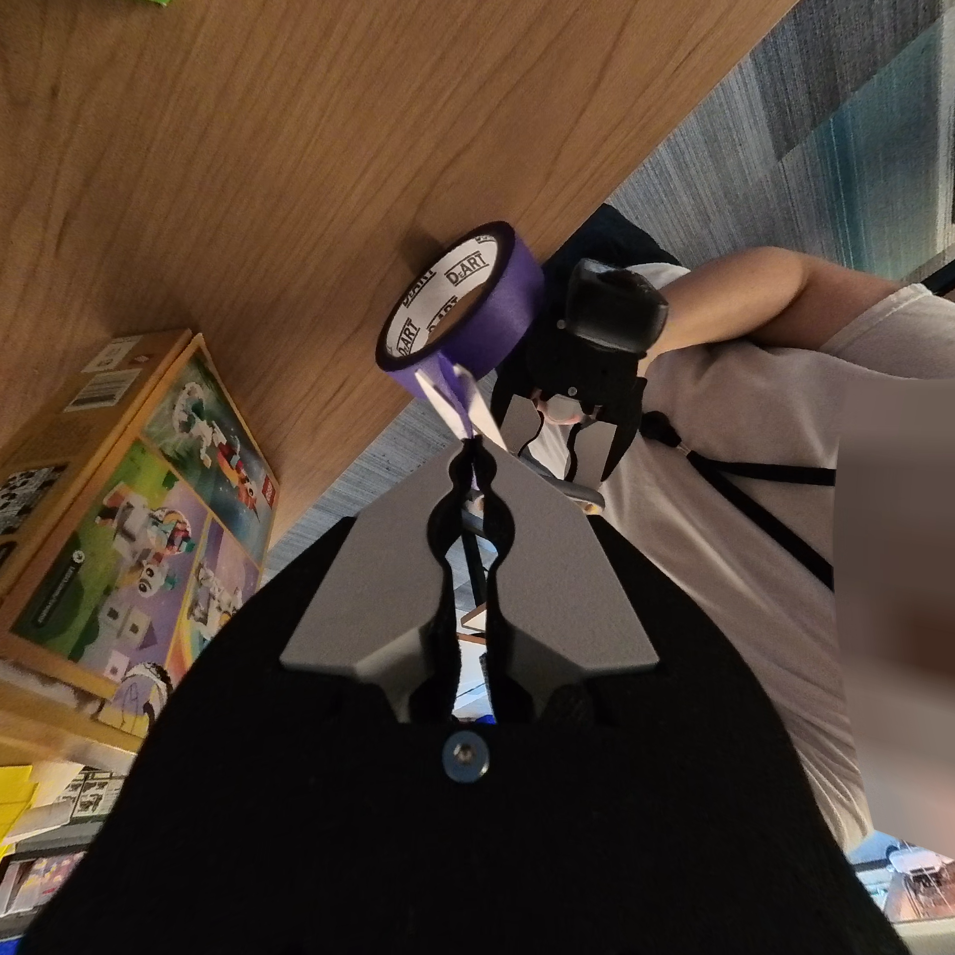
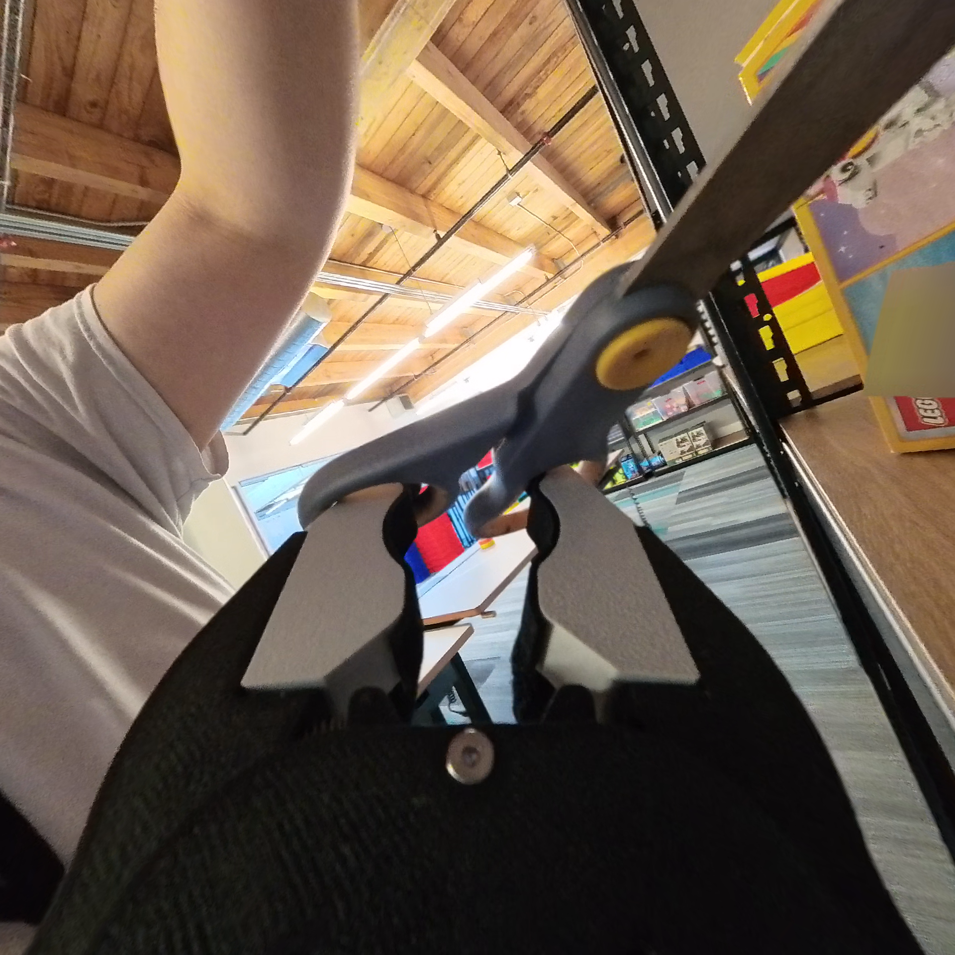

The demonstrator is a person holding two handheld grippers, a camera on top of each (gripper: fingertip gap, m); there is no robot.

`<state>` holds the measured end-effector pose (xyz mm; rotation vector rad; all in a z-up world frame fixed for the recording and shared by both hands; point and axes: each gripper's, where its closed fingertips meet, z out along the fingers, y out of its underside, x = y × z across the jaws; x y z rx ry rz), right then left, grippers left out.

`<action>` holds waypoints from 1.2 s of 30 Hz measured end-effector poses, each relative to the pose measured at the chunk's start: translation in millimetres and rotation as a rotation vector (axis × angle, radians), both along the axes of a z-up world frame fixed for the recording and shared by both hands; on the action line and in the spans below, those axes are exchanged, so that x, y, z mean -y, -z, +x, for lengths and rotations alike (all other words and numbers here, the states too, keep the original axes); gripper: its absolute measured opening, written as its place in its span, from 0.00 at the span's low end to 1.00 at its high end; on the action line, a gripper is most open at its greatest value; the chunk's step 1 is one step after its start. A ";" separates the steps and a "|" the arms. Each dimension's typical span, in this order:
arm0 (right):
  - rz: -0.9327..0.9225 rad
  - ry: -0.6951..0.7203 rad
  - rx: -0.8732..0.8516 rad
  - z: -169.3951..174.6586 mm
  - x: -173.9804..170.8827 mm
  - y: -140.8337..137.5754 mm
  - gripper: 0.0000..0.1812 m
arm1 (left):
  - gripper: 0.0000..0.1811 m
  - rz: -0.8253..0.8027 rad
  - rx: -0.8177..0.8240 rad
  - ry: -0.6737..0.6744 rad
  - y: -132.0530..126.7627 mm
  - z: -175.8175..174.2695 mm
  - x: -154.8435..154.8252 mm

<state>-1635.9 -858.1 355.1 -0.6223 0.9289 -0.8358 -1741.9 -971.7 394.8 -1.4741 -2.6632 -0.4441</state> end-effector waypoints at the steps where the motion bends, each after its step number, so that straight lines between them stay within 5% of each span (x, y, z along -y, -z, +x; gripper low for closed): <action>1: 0.002 -0.004 0.002 -0.4 0.0 0.0 0.20 | 0.00 -0.001 0.001 0.001 0.0 -0.1 -0.1; 25: 0.062 -0.010 0.147 -8.1 5.5 -14.8 0.19 | 0.00 -0.008 0.014 -0.009 1.6 -2.3 8.3; 36: 0.078 0.046 0.086 -8.7 18.4 -5.9 0.14 | 0.00 -0.035 0.022 -0.028 2.3 1.4 22.2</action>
